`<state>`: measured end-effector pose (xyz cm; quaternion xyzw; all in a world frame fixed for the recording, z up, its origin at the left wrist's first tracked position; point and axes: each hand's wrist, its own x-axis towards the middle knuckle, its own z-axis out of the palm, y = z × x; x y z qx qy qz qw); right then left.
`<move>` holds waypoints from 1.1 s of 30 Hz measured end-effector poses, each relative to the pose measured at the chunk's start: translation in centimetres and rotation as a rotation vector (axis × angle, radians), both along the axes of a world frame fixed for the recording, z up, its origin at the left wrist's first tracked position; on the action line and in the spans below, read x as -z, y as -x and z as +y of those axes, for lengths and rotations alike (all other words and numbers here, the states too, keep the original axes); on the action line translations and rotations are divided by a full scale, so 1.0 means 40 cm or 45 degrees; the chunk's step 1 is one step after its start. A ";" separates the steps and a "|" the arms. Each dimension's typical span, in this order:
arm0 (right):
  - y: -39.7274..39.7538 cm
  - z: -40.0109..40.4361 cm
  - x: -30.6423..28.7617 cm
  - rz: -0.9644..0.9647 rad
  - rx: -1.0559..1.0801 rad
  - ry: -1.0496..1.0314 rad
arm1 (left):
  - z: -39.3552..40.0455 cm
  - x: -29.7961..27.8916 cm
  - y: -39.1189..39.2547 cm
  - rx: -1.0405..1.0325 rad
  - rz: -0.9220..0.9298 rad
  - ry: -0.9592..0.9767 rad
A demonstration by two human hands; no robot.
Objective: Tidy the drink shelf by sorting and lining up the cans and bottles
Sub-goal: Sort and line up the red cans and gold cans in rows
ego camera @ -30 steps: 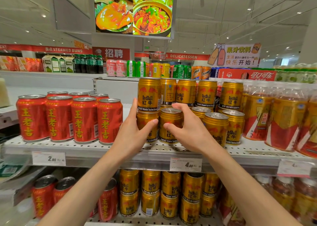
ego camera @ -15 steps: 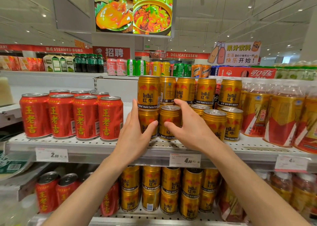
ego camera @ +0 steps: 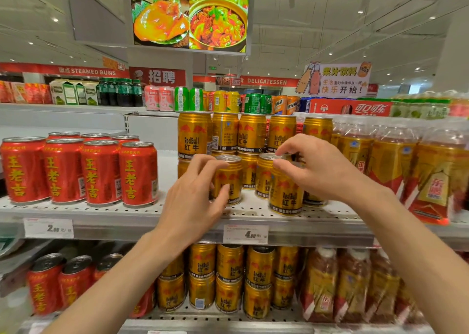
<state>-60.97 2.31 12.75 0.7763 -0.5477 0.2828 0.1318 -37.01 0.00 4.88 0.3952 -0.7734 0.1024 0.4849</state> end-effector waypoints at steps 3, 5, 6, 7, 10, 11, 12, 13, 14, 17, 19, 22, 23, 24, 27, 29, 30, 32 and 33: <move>0.008 -0.011 -0.004 0.055 0.075 -0.068 | -0.016 -0.013 0.029 0.009 -0.042 -0.008; -0.012 -0.031 -0.016 0.067 0.125 -0.120 | -0.022 -0.022 0.041 -0.006 -0.057 -0.002; -0.024 -0.043 -0.023 0.064 0.146 -0.150 | -0.024 -0.025 0.045 -0.011 -0.060 -0.004; -0.037 -0.054 -0.030 0.058 0.164 -0.188 | -0.025 -0.027 0.048 -0.013 -0.058 -0.007; -0.052 -0.068 -0.033 0.118 0.189 -0.279 | -0.027 -0.022 0.049 -0.013 -0.068 -0.021; -0.048 -0.065 -0.029 0.150 0.193 -0.288 | -0.028 -0.019 0.048 -0.009 -0.076 -0.025; -0.043 -0.060 -0.023 0.171 0.201 -0.293 | -0.028 -0.017 0.047 -0.005 -0.076 -0.028; -0.037 -0.058 -0.017 0.181 0.215 -0.296 | -0.029 -0.015 0.047 0.001 -0.069 -0.032; -0.034 -0.056 -0.012 0.184 0.228 -0.300 | -0.030 -0.014 0.046 0.006 -0.058 -0.036; -0.036 -0.062 0.001 0.179 0.214 -0.340 | -0.032 -0.012 0.049 0.006 -0.050 -0.032; -0.036 -0.066 0.007 0.148 0.181 -0.346 | -0.034 -0.013 0.051 0.005 -0.053 -0.023; -0.024 -0.067 0.013 0.091 0.120 -0.309 | -0.035 -0.015 0.051 -0.018 -0.064 0.006; -0.020 -0.068 0.016 0.076 0.099 -0.288 | -0.036 -0.017 0.052 -0.033 -0.079 0.026; -0.017 -0.069 0.018 0.059 0.079 -0.269 | -0.037 -0.019 0.053 -0.048 -0.100 0.050; -0.012 -0.072 0.027 0.008 0.028 -0.222 | -0.045 -0.025 0.062 -0.100 -0.193 0.133; -0.007 -0.068 0.028 0.014 0.015 -0.204 | -0.054 -0.035 0.070 -0.147 -0.281 0.187; -0.001 -0.063 0.028 0.034 0.012 -0.204 | -0.061 -0.041 0.074 -0.165 -0.331 0.214; 0.015 -0.052 0.028 0.075 0.010 -0.228 | -0.074 -0.058 0.084 -0.177 -0.434 0.263; 0.025 -0.049 0.030 0.088 0.013 -0.232 | -0.080 -0.069 0.091 -0.178 -0.493 0.258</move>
